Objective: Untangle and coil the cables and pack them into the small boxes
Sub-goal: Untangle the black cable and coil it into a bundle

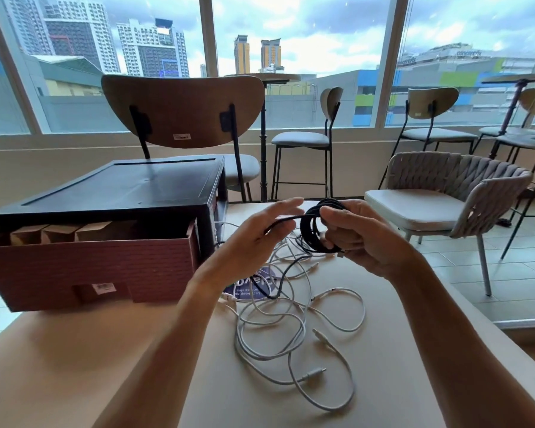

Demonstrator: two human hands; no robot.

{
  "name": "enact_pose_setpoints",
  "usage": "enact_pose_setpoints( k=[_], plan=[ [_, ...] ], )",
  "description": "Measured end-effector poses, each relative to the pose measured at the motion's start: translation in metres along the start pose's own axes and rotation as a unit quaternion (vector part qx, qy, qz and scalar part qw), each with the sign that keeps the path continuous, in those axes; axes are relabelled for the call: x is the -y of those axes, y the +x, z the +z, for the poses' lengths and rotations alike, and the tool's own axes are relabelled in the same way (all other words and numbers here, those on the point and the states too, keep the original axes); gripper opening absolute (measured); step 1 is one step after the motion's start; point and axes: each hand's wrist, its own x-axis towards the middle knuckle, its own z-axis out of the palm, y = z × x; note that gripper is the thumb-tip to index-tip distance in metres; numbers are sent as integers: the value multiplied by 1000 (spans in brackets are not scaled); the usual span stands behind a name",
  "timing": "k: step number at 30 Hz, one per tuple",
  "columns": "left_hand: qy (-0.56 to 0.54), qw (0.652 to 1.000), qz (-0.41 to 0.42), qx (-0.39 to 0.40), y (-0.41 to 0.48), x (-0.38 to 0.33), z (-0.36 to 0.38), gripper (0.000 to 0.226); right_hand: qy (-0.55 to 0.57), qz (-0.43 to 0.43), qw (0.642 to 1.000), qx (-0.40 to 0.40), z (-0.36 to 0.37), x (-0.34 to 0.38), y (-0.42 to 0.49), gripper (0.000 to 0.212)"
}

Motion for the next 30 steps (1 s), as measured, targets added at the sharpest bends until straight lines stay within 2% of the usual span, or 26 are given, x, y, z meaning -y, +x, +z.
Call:
enact_pose_setpoints(
  k=[5,10,18,22,27,30],
  plan=[
    [-150,987,-43,36,-6,0,-1,44,75,-3,997,35,3,-12,5,33],
    [-192,977,-30,92,-8,4,-6,46,104,-1,993,53,1,-17,6,32],
    [-215,972,-88,-32,1,6,9,25,44,50,998,-9,15,-11,8,27],
    [-200,973,-91,-73,3,5,12,20,16,58,998,-28,16,-9,10,23],
    [-220,966,-121,-65,2,3,16,15,-14,57,998,-25,7,-8,11,22],
    [-201,969,-137,-51,0,2,12,14,55,54,995,-66,3,-8,12,25]
  ],
)
